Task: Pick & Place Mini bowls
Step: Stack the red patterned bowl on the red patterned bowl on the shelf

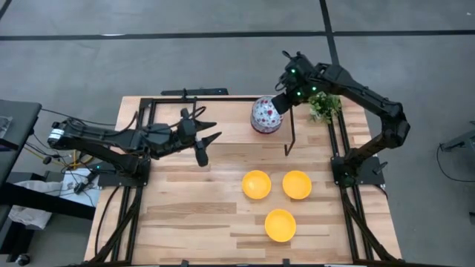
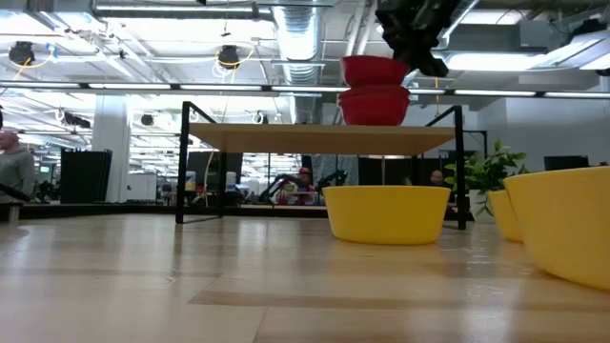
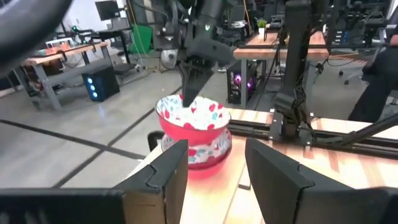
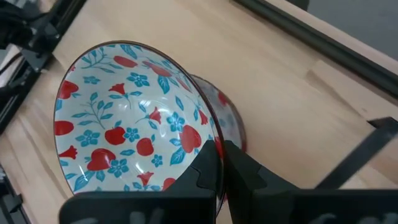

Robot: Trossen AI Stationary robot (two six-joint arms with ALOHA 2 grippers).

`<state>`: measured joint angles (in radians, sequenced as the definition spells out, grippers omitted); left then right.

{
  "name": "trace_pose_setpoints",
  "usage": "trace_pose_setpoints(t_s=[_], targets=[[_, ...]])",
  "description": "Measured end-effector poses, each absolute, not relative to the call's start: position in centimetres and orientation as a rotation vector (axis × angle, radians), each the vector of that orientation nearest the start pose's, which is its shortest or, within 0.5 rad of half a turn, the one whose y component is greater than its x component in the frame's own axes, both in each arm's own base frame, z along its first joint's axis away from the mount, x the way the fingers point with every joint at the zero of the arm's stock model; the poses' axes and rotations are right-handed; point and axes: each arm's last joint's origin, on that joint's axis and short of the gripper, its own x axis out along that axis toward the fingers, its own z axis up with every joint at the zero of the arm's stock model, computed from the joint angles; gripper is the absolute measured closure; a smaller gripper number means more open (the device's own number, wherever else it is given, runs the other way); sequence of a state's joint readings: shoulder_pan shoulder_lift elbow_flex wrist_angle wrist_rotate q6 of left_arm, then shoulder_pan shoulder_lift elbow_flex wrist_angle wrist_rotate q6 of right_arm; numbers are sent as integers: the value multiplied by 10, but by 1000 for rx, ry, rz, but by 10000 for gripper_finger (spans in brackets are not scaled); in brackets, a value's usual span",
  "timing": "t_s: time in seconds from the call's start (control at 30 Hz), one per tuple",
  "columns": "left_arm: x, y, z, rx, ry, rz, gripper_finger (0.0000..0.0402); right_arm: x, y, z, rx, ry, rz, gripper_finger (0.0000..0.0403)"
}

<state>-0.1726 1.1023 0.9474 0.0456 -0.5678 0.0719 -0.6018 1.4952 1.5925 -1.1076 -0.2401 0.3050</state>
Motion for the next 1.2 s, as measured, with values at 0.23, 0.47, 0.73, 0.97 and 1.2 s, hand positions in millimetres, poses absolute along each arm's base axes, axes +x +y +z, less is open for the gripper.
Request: trace_pose_setpoints(t_s=[0.23,0.47,0.73,0.97,1.2], targets=[[243,-27,341,116,138,390,243,240,-159,368,684,893,-479,403],[243,-27,341,116,137,390,243,245,-159,365,680,901,-470,403],[243,-27,341,116,137,390,243,256,-165,350,673,966,-453,403],[243,-26,341,116,137,391,243,254,-166,350,681,974,-455,403],[243,-26,341,116,136,391,243,256,-167,345,691,1000,-451,403]])
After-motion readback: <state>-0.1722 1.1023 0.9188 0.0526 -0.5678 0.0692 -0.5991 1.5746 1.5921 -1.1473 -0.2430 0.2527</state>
